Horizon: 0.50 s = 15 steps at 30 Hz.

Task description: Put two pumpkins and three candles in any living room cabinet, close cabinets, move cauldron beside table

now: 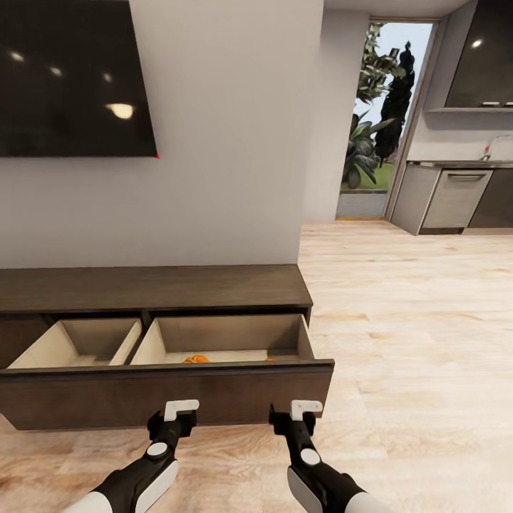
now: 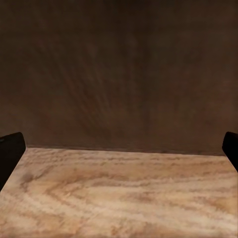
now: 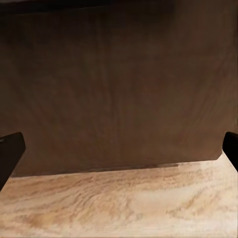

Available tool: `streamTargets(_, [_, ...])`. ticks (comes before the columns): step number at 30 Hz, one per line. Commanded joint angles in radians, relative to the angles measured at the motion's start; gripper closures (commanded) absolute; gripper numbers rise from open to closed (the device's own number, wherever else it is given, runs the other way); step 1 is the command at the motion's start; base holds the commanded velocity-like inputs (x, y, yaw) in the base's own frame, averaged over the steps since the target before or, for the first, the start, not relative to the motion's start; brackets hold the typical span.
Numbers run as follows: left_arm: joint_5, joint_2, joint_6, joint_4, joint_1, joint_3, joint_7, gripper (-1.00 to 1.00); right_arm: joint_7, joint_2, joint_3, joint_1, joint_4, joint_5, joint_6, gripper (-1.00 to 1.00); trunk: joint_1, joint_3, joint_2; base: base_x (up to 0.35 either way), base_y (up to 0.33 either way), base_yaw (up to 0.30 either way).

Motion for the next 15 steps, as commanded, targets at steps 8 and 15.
streamTargets(8, [0.011,0.001,-0.005,-0.001,-0.001,-0.01,0.006,-1.0,-0.005,0.0,0.012,-0.001,0.007,-0.004,-0.032,-1.0,0.0,-0.001,0.0,0.004,0.0,0.0])
streamTargets(15, [0.008,0.0,-0.004,0.0,-0.001,-0.01,0.005,-1.0,-0.005,0.0,0.011,-0.001,0.008,-0.007,-0.035,-1.0,0.0,-0.001,0.0,0.158,0.0,0.0])
